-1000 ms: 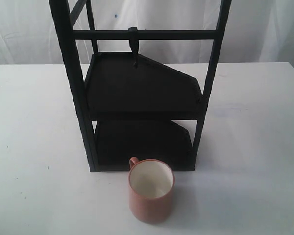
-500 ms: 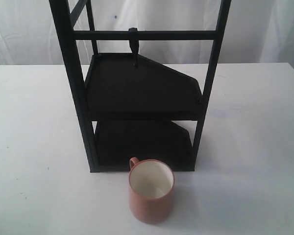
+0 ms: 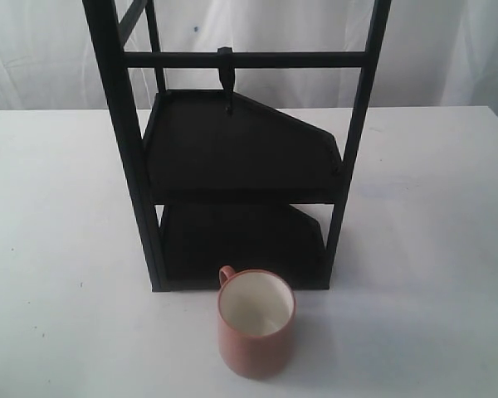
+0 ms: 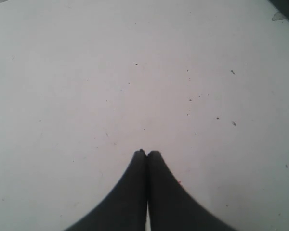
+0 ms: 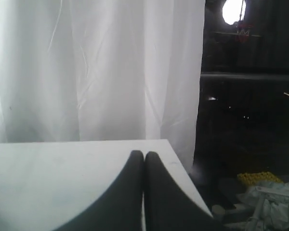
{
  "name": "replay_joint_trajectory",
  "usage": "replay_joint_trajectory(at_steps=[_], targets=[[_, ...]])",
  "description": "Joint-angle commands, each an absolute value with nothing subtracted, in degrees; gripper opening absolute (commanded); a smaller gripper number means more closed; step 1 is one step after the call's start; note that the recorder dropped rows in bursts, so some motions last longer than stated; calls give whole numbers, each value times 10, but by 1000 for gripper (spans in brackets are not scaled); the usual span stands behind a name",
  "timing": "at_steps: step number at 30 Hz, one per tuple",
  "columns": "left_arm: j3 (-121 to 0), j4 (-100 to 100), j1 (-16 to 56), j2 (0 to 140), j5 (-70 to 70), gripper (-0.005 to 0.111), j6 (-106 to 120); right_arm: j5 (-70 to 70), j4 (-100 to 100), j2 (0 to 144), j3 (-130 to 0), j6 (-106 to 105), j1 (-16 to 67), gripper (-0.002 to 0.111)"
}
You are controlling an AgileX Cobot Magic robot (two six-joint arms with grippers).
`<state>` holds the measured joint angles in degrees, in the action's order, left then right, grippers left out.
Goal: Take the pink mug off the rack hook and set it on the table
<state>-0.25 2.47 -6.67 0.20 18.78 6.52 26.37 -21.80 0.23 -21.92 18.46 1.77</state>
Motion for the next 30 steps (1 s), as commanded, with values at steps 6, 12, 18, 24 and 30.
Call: replay_joint_trajectory(at_steps=[6, 12, 18, 24, 30], targets=[[0, 19, -67, 0, 202, 0, 63, 178, -227, 0, -7, 190, 15, 0], [0, 19, -67, 0, 200, 0, 63, 179, -212, 0, 0, 164, 3, 0], [0, 19, -67, 0, 200, 0, 63, 91, -202, 0, 0, 133, -21, 0], [0, 19, -67, 0, 201, 0, 63, 176, -76, 0, 0, 115, -24, 0], [0, 19, -67, 0, 201, 0, 63, 181, -78, 0, 0, 77, -24, 0]])
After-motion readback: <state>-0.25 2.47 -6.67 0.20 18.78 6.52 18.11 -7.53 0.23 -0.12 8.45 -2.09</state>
